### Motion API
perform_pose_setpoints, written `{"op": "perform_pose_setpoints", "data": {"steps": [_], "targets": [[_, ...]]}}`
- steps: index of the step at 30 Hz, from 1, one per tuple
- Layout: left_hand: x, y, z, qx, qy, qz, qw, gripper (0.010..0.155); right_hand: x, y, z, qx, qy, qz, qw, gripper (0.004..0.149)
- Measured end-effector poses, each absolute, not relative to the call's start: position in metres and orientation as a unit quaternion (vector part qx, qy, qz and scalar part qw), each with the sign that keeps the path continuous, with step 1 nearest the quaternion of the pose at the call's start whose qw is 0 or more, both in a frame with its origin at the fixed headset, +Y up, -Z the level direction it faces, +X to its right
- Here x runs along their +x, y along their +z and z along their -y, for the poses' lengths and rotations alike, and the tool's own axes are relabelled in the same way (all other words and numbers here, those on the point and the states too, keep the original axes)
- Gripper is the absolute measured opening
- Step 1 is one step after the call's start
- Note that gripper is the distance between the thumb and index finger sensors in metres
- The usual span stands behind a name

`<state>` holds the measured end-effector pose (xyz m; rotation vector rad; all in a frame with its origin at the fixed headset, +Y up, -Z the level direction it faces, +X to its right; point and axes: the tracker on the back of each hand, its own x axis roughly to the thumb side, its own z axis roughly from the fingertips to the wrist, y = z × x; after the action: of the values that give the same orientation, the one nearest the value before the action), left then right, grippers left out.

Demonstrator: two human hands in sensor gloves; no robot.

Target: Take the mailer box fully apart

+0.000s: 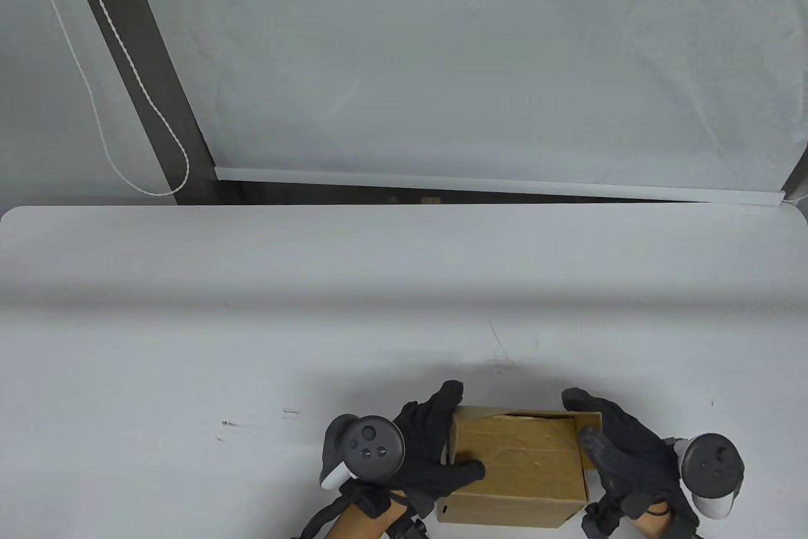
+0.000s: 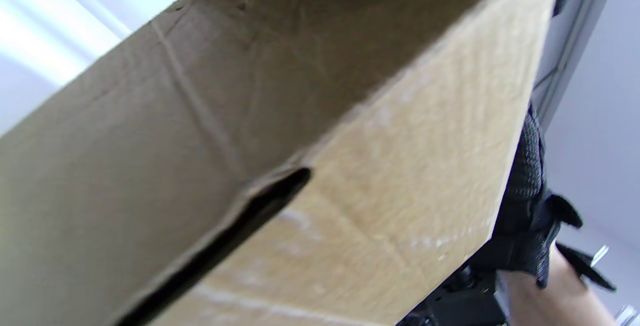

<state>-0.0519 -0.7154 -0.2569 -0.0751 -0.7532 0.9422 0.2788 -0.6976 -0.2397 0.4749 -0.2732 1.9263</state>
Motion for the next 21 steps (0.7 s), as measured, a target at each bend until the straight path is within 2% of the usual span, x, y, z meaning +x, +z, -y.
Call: {"op": "perform_pose_setpoints", "data": {"steps": [2,3,4,5,6,8,9,11,17,19,21], "targets": [[-0.054,-0.258,0.715,-0.017,0.461,0.341,0.819,0.097,0.279,-0.241,0.698,0.216,0.807,0.108,0.539,0.089],[-0.056,-0.258,0.715,-0.008,0.474,0.328,0.817,0.095,0.277,-0.243,0.699,0.237,0.804,0.081,0.539,0.088],[-0.058,-0.258,0.715,0.001,0.487,0.313,0.815,0.093,0.275,-0.246,0.702,0.274,0.801,0.006,0.532,0.088],[-0.059,-0.258,0.715,0.005,0.491,0.31,0.815,0.092,0.274,-0.247,0.703,0.289,0.798,-0.028,0.527,0.089],[-0.06,-0.258,0.716,0.007,0.494,0.305,0.814,0.092,0.273,-0.248,0.707,0.322,0.789,-0.095,0.515,0.093],[-0.063,-0.259,0.716,0.015,0.505,0.291,0.813,0.093,0.27,-0.248,0.712,0.343,0.782,-0.16,0.495,0.099],[-0.064,-0.259,0.716,0.015,0.51,0.289,0.81,0.094,0.268,-0.248,0.714,0.343,0.791,-0.163,0.479,0.102],[-0.064,-0.259,0.716,0.014,0.508,0.287,0.812,0.095,0.265,-0.249,0.715,0.341,0.809,-0.142,0.458,0.103],[-0.062,-0.26,0.72,-0.029,0.498,0.316,0.807,0.099,0.27,-0.25,0.71,0.288,0.811,0.008,0.509,0.097],[-0.061,-0.263,0.722,-0.044,0.491,0.318,0.809,0.096,0.275,-0.249,0.711,0.257,0.794,0.04,0.549,0.095],[-0.065,-0.265,0.722,-0.027,0.511,0.293,0.807,0.085,0.281,-0.25,0.714,0.218,0.764,0.063,0.604,0.09]]}}
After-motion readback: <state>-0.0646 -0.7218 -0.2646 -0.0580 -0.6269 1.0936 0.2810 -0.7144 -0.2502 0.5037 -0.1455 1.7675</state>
